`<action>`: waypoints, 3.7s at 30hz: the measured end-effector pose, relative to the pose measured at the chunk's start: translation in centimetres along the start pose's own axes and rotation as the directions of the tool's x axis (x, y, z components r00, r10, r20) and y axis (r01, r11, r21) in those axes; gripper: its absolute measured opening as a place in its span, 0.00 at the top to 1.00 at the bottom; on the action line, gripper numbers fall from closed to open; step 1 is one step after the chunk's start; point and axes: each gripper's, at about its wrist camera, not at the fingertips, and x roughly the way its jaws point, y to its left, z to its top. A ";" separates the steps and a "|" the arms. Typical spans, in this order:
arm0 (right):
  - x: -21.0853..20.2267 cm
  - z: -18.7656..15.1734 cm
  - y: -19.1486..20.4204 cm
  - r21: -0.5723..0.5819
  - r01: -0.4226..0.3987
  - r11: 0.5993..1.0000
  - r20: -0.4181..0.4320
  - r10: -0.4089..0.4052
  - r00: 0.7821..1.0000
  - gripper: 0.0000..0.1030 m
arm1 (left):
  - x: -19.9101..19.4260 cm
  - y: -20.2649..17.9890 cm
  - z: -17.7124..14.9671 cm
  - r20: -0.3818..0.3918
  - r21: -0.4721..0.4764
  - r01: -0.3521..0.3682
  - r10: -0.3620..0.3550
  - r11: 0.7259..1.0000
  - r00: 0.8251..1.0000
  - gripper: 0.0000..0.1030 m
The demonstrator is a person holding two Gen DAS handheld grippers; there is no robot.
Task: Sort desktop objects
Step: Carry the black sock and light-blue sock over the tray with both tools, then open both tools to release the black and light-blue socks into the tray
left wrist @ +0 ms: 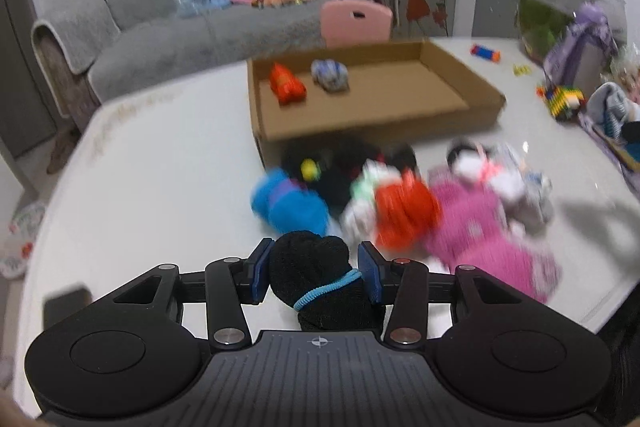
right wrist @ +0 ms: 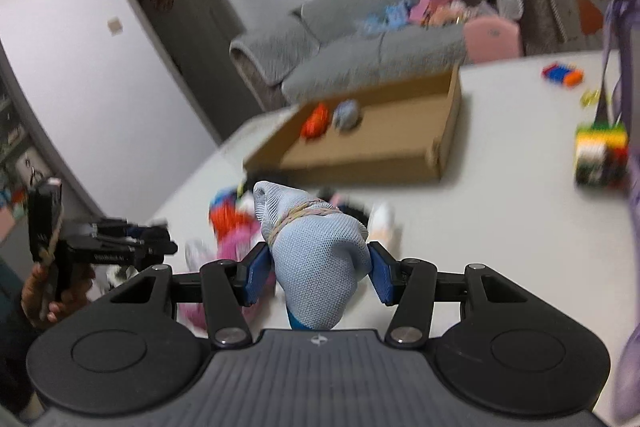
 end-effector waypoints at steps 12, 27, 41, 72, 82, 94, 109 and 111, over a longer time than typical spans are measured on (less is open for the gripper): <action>2.9 8.4 0.3 -0.059 -0.043 0.997 0.082 0.047 0.996 0.53 | 1.3 -0.1 10.2 0.152 -0.028 0.083 -0.078 0.996 0.985 0.50; 10.3 11.3 -0.3 -0.063 0.011 0.998 0.015 -0.010 1.000 0.53 | 9.7 -2.4 15.0 0.122 -0.009 -0.007 0.008 1.000 0.992 0.50; 14.4 11.7 -1.5 -0.050 0.069 0.996 -0.053 -0.071 0.996 0.53 | 14.4 -1.8 15.3 0.049 -0.003 -0.040 0.040 0.999 0.998 0.49; 24.5 13.4 -3.3 -0.116 0.225 0.967 -0.173 -0.243 0.954 0.53 | 22.5 0.7 15.7 -0.098 -0.024 -0.070 0.067 0.997 0.993 0.49; 27.8 12.9 -2.6 -0.136 0.290 0.947 -0.193 -0.312 0.930 0.52 | 23.9 0.7 16.8 -0.114 0.001 -0.085 0.085 0.996 0.990 0.42; 25.9 13.0 -1.4 -0.176 0.301 0.937 -0.130 -0.325 0.937 0.39 | 22.6 -0.1 15.9 -0.075 0.058 -0.128 0.132 0.990 0.988 0.00; 17.9 12.4 2.0 -0.156 0.262 0.952 -0.036 -0.271 0.962 0.29 | 14.8 -0.4 14.8 -0.002 0.011 -0.088 0.089 0.996 0.996 0.00; 16.8 11.9 2.6 -0.160 0.257 0.953 -0.027 -0.265 0.964 0.28 | 13.5 -0.6 14.1 0.008 0.013 -0.090 0.090 0.996 0.996 0.00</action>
